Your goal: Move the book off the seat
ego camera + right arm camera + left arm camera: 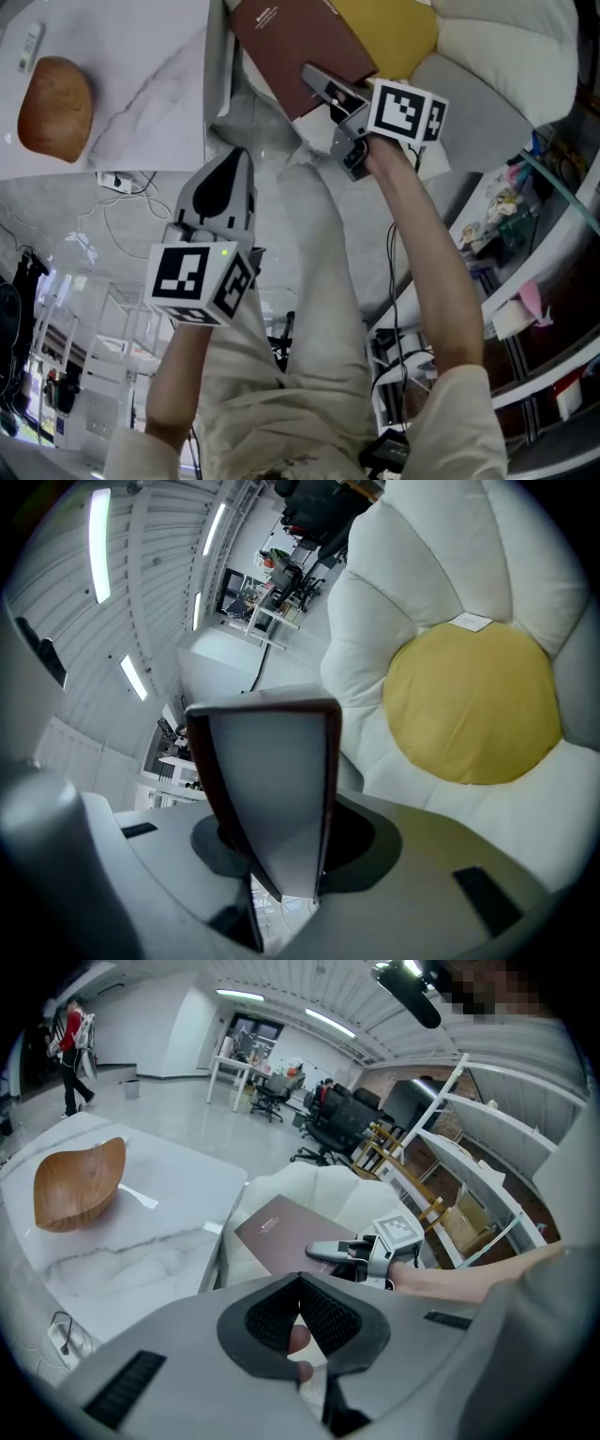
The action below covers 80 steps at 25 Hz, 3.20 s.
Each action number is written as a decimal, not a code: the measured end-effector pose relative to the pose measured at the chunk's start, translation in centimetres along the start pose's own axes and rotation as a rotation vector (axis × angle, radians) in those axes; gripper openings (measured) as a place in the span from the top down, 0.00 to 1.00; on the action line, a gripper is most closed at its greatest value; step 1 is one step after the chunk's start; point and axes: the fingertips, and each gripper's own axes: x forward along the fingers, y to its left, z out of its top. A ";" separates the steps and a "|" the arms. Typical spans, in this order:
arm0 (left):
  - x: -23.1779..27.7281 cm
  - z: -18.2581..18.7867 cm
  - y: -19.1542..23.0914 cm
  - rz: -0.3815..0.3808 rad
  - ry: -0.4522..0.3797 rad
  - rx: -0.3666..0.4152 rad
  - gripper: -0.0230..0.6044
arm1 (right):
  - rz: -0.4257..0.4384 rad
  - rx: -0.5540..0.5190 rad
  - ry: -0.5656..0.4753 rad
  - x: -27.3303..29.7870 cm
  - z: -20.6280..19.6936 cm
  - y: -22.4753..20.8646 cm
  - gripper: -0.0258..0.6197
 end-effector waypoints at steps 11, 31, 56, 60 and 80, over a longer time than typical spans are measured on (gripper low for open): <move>-4.3 2.3 3.1 0.028 -0.060 -0.057 0.95 | -0.107 -0.050 -0.016 -1.5 -1.0 5.4 0.74; -7.0 2.2 4.6 0.089 -0.106 -0.129 0.95 | 0.139 0.011 0.001 2.6 -2.6 12.4 0.74; -8.5 3.1 10.8 0.139 -0.172 -0.265 0.95 | 0.009 -0.098 0.077 11.3 -2.7 13.4 0.73; -8.8 3.1 11.6 0.141 -0.181 -0.280 0.95 | -0.062 -0.140 0.102 12.8 -3.0 13.1 0.67; -10.2 2.6 13.5 0.167 -0.221 -0.326 0.95 | -0.640 -0.173 0.160 12.6 -2.4 7.1 0.35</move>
